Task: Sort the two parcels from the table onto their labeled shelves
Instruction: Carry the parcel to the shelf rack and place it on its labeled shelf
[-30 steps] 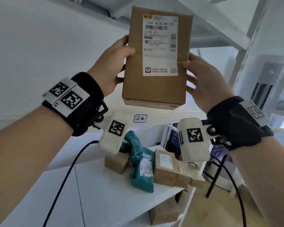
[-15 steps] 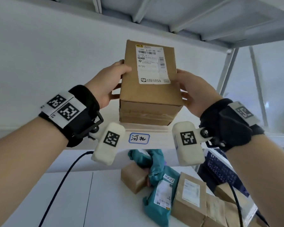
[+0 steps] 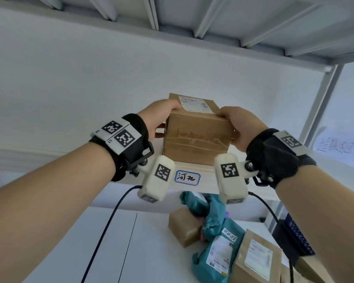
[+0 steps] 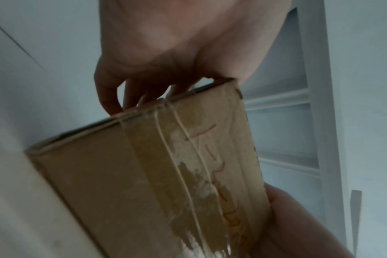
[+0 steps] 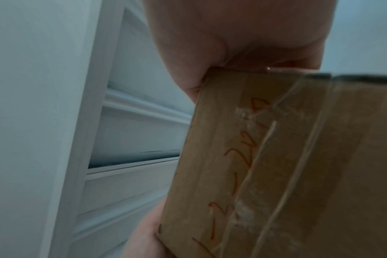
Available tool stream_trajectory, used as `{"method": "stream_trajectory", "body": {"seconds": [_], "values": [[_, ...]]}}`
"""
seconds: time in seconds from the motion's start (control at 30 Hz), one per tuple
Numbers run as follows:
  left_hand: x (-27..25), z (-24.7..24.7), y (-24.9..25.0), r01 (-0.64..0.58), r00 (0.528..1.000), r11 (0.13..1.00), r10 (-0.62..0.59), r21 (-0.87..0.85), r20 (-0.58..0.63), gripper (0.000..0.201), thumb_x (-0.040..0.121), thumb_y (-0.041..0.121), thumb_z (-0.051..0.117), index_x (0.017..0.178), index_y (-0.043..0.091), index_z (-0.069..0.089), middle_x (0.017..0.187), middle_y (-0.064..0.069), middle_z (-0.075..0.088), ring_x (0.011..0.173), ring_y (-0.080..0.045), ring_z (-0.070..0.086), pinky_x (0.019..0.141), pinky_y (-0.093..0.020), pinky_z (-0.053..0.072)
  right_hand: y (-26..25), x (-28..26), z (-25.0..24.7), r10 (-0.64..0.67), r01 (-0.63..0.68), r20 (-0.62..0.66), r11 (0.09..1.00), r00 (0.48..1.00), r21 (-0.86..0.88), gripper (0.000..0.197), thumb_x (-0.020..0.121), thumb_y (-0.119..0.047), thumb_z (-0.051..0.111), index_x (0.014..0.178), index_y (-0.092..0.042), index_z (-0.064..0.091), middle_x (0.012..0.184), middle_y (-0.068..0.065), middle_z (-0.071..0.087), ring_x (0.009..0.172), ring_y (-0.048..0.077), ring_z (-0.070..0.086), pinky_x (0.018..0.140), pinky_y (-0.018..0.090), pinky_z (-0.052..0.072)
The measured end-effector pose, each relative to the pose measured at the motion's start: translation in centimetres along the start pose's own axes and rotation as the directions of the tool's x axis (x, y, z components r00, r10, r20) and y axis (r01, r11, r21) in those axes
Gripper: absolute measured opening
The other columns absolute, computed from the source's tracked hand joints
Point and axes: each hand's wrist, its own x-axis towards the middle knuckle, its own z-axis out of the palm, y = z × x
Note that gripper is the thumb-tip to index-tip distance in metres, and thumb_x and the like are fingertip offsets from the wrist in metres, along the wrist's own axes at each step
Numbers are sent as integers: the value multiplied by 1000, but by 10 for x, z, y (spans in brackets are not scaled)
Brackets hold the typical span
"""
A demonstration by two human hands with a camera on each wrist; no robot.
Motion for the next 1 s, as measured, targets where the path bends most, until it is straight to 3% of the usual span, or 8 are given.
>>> {"method": "stream_trajectory", "body": {"seconds": [0.17,0.3,0.53,0.67,0.8,0.9,0.97,1.0], "values": [[1,1,0,47,999,999,-47,-2,1,26,93,27,46,68,23,51,66,2,45,61,-14,46,62,-27,40,1,-3,-1,29,-29,9,999,1000,-36,9,89,-22,52,81,-18,55,81,1,53,73,20,53,67,31,49],[5,1,-1,63,998,998,-63,-11,-17,29,92,26,46,64,22,46,66,2,43,61,-15,46,63,-27,38,2,-4,-3,30,-28,19,997,999,-69,11,90,-23,51,81,-19,56,78,0,51,67,17,51,60,28,47],[9,1,-3,76,997,997,-76,-8,-29,29,93,25,44,65,23,47,65,2,42,60,-14,44,63,-27,37,1,-3,0,26,-26,0,993,1000,-114,11,91,-21,48,84,-17,56,80,1,53,70,17,52,61,29,47],[6,1,-1,86,996,996,-86,-6,-21,27,93,25,44,66,22,47,66,1,43,62,-15,45,63,-27,38,1,-2,0,24,-25,-5,994,1000,-108,13,91,-21,48,100,-15,56,84,2,54,74,19,54,69,32,49],[4,0,-1,93,996,995,-93,-29,-12,25,93,25,44,69,22,47,69,1,44,64,-15,46,61,-26,39,-1,-3,1,24,-26,-16,993,1000,-116,16,92,-20,48,104,-13,55,83,3,52,74,19,53,76,35,50],[3,2,-1,102,995,994,-102,-43,-8,25,93,24,42,69,22,48,73,0,44,67,-16,47,58,-26,40,-3,-4,1,29,-31,-18,991,999,-129,15,92,-19,48,102,-11,56,82,3,52,72,18,52,72,33,50],[3,1,-2,114,993,993,-115,-42,-18,23,92,28,43,72,22,50,84,-3,47,78,-20,51,66,-27,44,-5,-6,0,31,-34,-21,991,999,-133,13,93,-19,47,95,-10,57,81,4,52,74,19,53,72,33,50],[4,0,-2,119,992,992,-120,-41,-23,20,91,31,44,75,23,52,94,-4,49,89,-22,51,75,-31,45,-5,-7,-1,21,-25,-28,991,999,-129,15,94,-21,47,92,-11,58,82,3,52,78,20,54,75,34,51]]}}
